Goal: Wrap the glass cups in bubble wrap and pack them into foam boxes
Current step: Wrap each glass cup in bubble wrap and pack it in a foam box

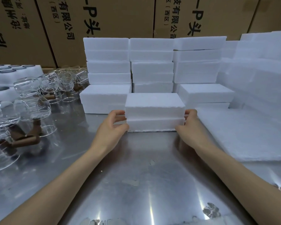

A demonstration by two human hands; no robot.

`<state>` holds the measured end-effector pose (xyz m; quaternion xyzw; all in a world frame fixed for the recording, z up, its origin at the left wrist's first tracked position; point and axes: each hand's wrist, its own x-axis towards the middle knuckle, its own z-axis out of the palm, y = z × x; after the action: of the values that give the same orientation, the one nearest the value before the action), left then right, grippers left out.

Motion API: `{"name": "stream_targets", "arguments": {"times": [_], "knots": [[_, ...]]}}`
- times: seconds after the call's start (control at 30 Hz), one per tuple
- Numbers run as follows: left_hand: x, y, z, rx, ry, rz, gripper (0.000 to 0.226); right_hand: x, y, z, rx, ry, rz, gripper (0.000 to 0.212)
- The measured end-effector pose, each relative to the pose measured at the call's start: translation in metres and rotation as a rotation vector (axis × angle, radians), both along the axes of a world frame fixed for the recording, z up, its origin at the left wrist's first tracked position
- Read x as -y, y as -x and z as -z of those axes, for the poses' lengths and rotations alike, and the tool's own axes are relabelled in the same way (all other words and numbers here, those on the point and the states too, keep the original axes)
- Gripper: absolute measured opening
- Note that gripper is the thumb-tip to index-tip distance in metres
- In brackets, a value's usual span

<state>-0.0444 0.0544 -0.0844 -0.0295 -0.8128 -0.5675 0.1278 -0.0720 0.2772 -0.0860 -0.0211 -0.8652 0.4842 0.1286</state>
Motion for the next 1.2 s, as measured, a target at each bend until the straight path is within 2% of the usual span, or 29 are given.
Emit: {"name": "stream_targets", "arguments": {"times": [0.2,0.27,0.37,0.43,0.5,0.57,0.63,0.7,0.8,0.87,1.0,1.13,1.2], "knots": [[0.005,0.002,0.001,0.014,0.126,-0.010,0.031,-0.006,0.009,0.004,0.023,-0.024,0.002,0.034],[0.006,0.002,0.000,0.026,0.100,-0.017,0.029,-0.008,0.011,0.003,0.026,0.011,-0.001,0.032],[0.007,0.002,-0.003,0.026,0.013,-0.033,0.042,-0.014,0.014,0.004,0.024,0.021,0.005,0.026],[0.008,0.003,-0.004,0.027,-0.055,-0.042,0.037,-0.017,0.016,0.004,0.033,0.035,0.007,0.023],[0.011,0.005,-0.002,0.023,-0.062,-0.057,0.027,-0.019,0.019,0.004,0.057,0.092,0.018,0.023],[0.014,0.009,-0.001,0.023,-0.007,-0.088,0.030,-0.021,0.022,0.002,0.099,0.196,0.038,0.023],[0.018,0.008,-0.002,0.003,0.074,-0.139,0.029,-0.023,0.024,-0.001,0.116,0.270,0.050,0.019],[0.023,0.005,-0.008,-0.083,0.241,-0.226,0.026,-0.023,0.023,-0.002,0.096,0.276,0.050,0.015],[0.037,-0.002,-0.025,-0.249,0.735,-0.359,0.033,-0.019,0.021,0.002,0.055,0.268,0.049,0.013],[0.046,-0.004,-0.035,-0.217,0.953,-0.411,0.041,-0.016,0.019,0.004,0.019,0.251,0.052,0.013],[0.067,-0.015,-0.042,-0.029,1.125,-0.554,0.060,-0.016,0.017,0.004,-0.028,0.298,0.063,0.022],[0.104,-0.024,-0.060,0.054,1.178,-0.746,0.082,-0.015,0.016,0.008,-0.030,0.270,0.071,0.030],[0.121,-0.024,-0.072,0.173,1.190,-0.801,0.094,-0.015,0.015,0.008,-0.021,0.241,0.079,0.032]]}}
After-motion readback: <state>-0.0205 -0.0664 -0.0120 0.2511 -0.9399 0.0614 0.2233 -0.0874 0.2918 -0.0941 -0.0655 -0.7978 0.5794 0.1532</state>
